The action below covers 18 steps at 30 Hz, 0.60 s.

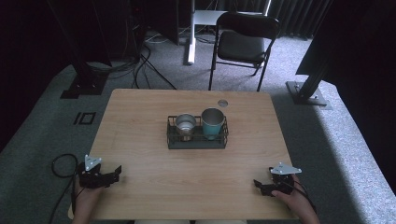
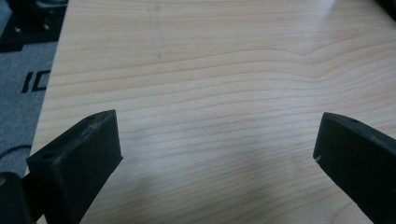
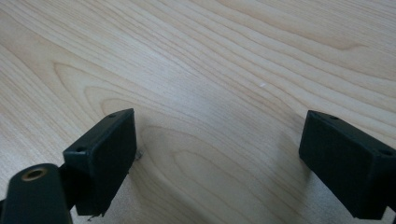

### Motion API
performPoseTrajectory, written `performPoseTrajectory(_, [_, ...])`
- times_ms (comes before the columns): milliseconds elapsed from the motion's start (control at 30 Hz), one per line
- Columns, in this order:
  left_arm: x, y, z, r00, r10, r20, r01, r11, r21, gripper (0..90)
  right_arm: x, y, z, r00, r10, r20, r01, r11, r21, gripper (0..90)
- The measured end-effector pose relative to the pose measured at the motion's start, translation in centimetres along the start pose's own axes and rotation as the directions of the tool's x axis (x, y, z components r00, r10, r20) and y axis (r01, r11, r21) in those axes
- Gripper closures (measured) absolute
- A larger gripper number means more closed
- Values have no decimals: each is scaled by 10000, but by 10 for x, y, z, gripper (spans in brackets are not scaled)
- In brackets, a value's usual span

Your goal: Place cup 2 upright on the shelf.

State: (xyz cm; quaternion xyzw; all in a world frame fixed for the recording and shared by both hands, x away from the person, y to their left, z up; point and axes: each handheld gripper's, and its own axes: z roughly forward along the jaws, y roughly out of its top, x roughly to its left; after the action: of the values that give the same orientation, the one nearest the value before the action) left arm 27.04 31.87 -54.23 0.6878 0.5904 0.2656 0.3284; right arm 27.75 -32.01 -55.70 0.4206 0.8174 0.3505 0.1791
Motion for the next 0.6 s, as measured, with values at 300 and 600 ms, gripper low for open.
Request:
performPoseTrajectory(300, [-2,-8,-2,9986,-235,-466,251,9992,325,16,0,0,0,10000,-8,-1,8,10000,-9,109])
performPoseTrajectory(600, [0,-12,-2,9976,-331,-616,367,9976,583,16,0,0,0,10000,-6,0,6,10000,-9,109])
